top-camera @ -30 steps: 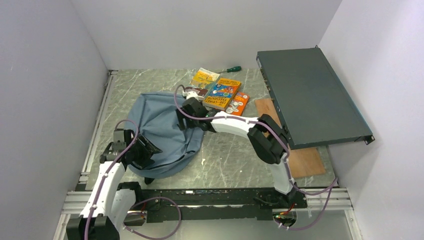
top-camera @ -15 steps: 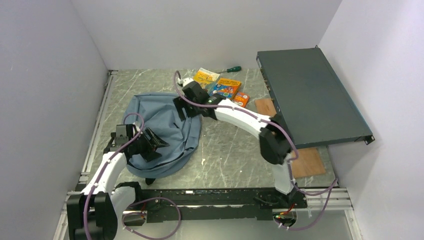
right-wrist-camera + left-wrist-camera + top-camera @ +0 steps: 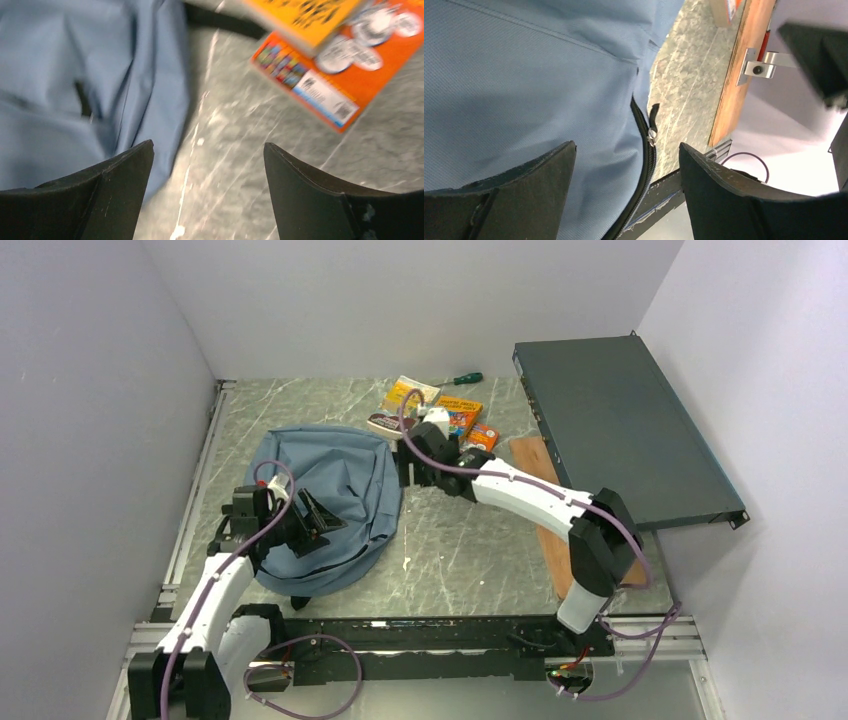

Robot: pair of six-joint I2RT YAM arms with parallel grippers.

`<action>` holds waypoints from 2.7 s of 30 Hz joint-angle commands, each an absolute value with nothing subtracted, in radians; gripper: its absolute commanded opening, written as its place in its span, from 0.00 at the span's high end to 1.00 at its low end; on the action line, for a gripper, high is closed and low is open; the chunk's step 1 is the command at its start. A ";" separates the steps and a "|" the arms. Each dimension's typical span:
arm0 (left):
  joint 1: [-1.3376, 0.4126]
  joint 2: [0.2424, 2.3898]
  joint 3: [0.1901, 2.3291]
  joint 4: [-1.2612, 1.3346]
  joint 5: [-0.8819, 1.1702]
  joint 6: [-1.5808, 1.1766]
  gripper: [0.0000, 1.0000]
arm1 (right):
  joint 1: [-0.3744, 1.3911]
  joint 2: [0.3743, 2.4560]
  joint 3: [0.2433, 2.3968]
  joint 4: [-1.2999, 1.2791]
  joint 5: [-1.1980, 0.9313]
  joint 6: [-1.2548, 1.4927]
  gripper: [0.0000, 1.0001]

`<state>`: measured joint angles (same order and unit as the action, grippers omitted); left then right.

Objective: Pack the student bag
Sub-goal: Pick up the book from the center of the board.

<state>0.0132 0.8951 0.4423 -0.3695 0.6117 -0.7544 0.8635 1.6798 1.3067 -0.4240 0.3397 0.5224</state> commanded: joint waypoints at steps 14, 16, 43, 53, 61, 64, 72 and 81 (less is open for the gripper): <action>-0.019 0.821 0.611 -0.458 0.684 -0.566 0.09 | 0.709 2.028 1.680 -0.528 0.811 0.972 0.13; -0.022 0.823 0.619 -0.468 0.692 -0.544 0.08 | 0.700 2.046 1.698 -0.567 0.825 1.016 0.13; -0.023 0.790 0.722 -0.583 0.720 -0.445 0.07 | 0.658 1.984 1.234 0.042 0.734 1.337 0.31; -0.023 0.789 0.755 -0.634 0.717 -0.405 0.07 | 0.615 2.038 1.202 0.257 0.658 1.284 0.42; -0.022 0.789 0.749 -0.638 0.697 -0.400 0.07 | 0.619 1.966 1.173 0.329 0.676 1.027 1.00; -0.022 0.788 0.742 -0.641 0.675 -0.392 0.07 | 0.629 1.881 1.141 0.320 0.637 0.924 1.00; -0.023 0.807 0.723 -0.522 0.758 -0.503 0.07 | 0.683 1.612 1.169 -0.105 0.491 0.682 1.00; -0.030 0.805 0.527 0.046 0.960 -0.948 0.05 | 0.683 1.185 0.965 -0.170 -0.075 0.584 1.00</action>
<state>-0.0216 0.8143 0.6235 -0.3428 0.8417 -0.6636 0.6910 1.3392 1.0138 -0.1848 0.2073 0.6178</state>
